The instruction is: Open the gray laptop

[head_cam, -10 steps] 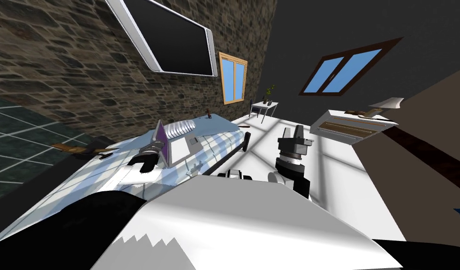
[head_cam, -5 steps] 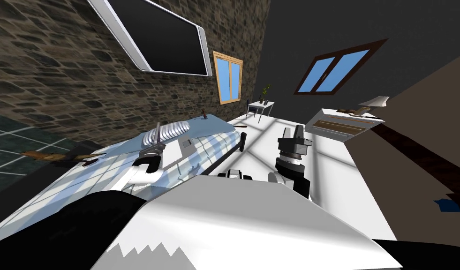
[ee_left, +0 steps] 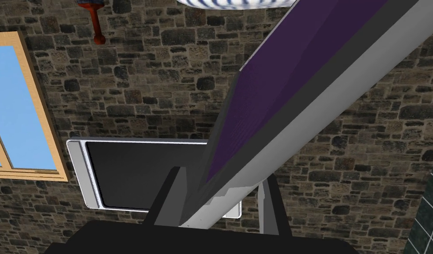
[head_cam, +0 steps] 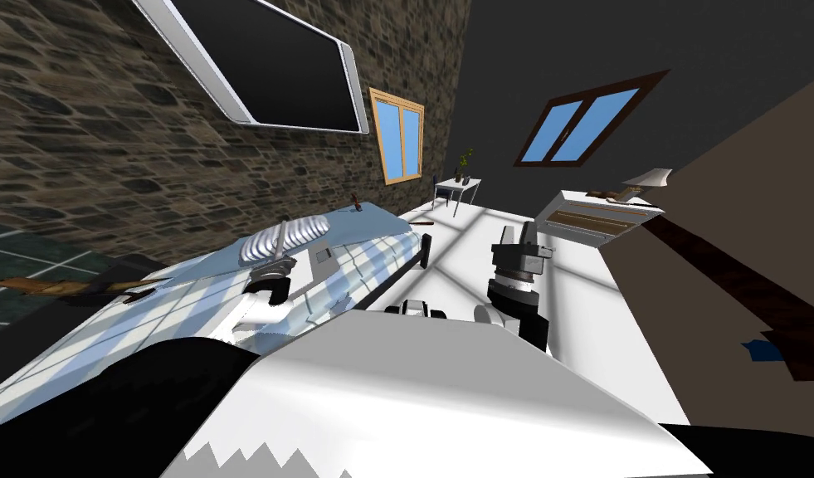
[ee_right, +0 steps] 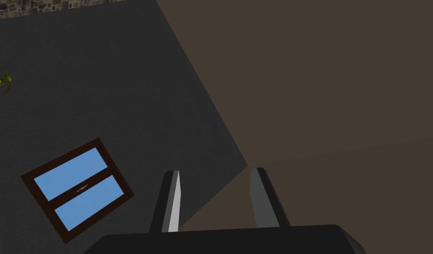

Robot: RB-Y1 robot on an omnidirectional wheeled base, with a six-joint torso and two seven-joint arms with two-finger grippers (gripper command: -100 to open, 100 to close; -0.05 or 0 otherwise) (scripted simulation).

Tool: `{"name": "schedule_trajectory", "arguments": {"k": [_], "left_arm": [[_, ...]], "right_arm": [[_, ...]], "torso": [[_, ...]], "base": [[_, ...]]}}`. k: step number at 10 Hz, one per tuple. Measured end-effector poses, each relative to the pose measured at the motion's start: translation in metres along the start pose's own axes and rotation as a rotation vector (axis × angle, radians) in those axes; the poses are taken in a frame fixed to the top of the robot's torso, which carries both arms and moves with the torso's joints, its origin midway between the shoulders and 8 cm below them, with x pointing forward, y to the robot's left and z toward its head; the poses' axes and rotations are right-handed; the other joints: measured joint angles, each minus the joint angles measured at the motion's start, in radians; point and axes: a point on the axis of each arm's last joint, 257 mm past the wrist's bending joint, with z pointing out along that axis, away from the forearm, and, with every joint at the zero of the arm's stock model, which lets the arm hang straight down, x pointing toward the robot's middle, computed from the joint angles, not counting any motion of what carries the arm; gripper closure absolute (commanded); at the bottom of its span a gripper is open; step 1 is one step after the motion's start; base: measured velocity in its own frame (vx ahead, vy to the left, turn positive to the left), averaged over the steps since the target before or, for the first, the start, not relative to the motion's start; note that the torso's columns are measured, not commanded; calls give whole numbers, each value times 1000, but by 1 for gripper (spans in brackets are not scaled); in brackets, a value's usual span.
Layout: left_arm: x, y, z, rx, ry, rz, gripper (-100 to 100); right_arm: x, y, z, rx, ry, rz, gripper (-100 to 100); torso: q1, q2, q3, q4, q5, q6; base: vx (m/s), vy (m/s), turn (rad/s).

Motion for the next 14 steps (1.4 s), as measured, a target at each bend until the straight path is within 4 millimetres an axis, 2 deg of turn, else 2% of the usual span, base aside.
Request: {"name": "schedule_trajectory", "arguments": {"k": [7,12,13,14], "left_arm": [[34,5,10,-57,3,119,100],[64,-1,13,-83,14,225,100],[72,-4,15,-86,22,251,-100],[70,-1,16,-87,23,255,-100]], "right_arm": [[0,0,0,0,0,0,0],[0,0,0,0,0,0,0],[0,0,0,0,0,0,0],[0,0,0,0,0,0,0]], "torso": [[5,-3,-2,-2,2,-3],[6,-1,0,-2,5,-4],[6,-2,0,-2,5,-3],[2,-2,-1,-1,0,-2]], "base": [[-7,-12,-40],[-6,-11,-44],[2,-33,-18],[18,-37,13]]}}
